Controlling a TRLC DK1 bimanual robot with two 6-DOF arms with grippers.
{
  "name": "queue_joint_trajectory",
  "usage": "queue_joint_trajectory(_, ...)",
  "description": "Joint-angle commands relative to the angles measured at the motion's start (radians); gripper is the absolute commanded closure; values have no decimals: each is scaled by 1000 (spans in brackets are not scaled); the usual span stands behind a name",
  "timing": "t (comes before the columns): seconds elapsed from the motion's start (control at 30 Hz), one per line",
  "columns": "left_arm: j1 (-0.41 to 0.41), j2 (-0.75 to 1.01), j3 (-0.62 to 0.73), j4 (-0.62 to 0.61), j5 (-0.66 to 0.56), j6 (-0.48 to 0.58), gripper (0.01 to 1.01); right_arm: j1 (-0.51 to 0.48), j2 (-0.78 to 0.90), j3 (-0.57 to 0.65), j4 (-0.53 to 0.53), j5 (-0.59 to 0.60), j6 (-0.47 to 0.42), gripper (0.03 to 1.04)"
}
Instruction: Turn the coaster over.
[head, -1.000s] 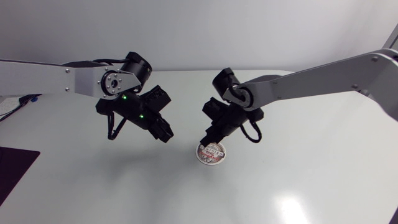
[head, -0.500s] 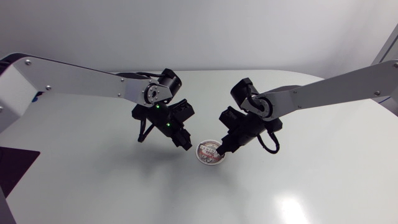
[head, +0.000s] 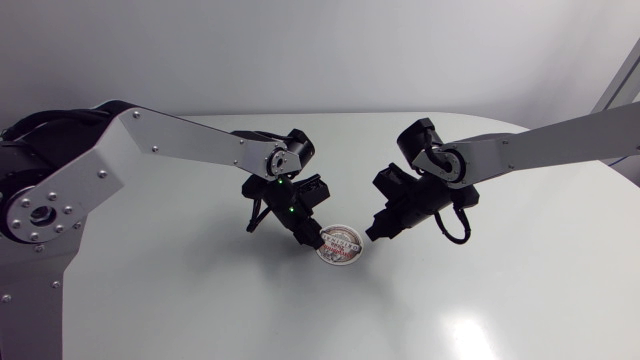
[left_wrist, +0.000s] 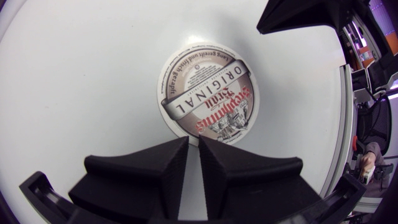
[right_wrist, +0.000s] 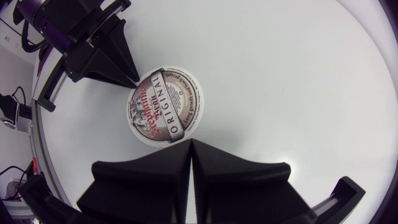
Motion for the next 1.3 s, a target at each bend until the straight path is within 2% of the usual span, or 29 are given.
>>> queue_joint_trajectory(0.0, -12, 40, 39, -15, 5, -3, 870, -17, -9, -35, 0, -19, -22, 1011)
queue_joint_trajectory(0.1, -12, 57, 53, -23, 5, -3, 870, -33, -3, -29, -4, -41, -22, 1003)
queue_joint_trajectory(0.17, -16, 72, 61, -28, 5, -4, 870, -45, 6, -22, -17, -61, -16, 948)
queue_joint_trajectory(0.2, -18, 83, 67, -29, 5, -6, 870, -48, 9, -22, -18, -73, -13, 882)
queue_joint_trajectory(0.3, -18, 89, 75, -34, 5, -7, 870, -51, 17, -21, -29, -96, -4, 554)
queue_joint_trajectory(0.33, -18, 89, 75, -38, 5, -7, 870, -56, 20, -19, -35, -105, -1, 482)
queue_joint_trajectory(0.47, -19, 89, 78, -43, 5, -9, 870, -83, 57, 22, -72, -179, 14, 333)
queue_joint_trajectory(0.7, -21, 89, 79, -44, 5, -9, 870, -128, 201, 148, -133, -257, 16, 326)
queue_joint_trajectory(1.03, -19, 89, 84, -44, 5, -6, 870, -118, 350, 309, -233, -323, 14, 326)
queue_joint_trajectory(1.27, -18, 89, 84, -43, 5, -3, 870, -82, 366, 318, -265, -347, 24, 326)
